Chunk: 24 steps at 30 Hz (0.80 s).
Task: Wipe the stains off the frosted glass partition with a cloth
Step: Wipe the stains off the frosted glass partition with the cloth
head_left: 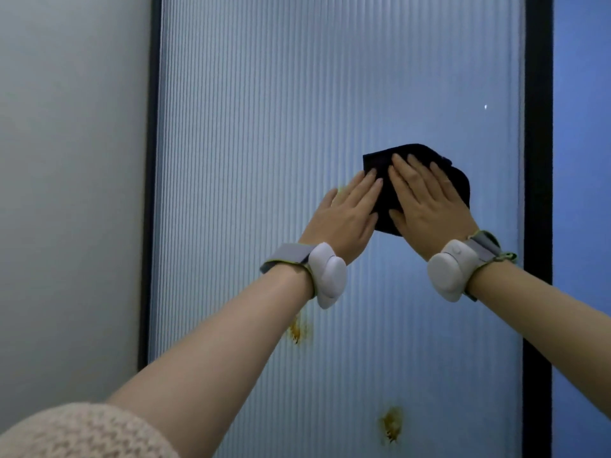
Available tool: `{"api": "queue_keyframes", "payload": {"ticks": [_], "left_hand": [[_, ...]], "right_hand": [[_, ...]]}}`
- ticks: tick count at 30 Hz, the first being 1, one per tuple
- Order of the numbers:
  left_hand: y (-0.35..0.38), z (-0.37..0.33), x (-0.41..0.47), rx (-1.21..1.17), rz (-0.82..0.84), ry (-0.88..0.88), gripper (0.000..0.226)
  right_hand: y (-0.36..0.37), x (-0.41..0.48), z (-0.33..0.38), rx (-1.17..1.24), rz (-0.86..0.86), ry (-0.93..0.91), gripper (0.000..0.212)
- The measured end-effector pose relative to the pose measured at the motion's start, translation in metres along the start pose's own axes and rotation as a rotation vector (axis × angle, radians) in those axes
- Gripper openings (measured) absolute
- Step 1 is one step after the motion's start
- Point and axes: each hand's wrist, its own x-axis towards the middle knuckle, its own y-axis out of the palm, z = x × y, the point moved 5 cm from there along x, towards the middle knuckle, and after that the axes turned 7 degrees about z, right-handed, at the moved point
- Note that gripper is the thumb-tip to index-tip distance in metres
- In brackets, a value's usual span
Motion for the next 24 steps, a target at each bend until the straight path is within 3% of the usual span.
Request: {"api": "queue_keyframes", "payload": {"ticks": [5, 8, 14, 24], "left_hand": [[0.016, 0.005, 0.017, 0.136, -0.109, -0.018, 0.054], [0.015, 0.001, 0.022, 0.101, -0.214, 0.001, 0.055], [0.020, 0.018, 0.024, 0.174, -0.223, 0.033, 0.060], [0.013, 0.055, 0.019, 0.157, -0.275, 0.103, 0.056]], "right_hand": [[0.002, 0.013, -0.002, 0.009, 0.065, -0.068, 0.046], [-0.005, 0.016, -0.003, 0.017, 0.049, -0.078, 0.045], [-0.001, 0.013, -0.014, -0.199, 0.054, -0.015, 0.056], [0.016, 0.043, 0.019, -0.153, 0.104, -0.060, 0.060]]}}
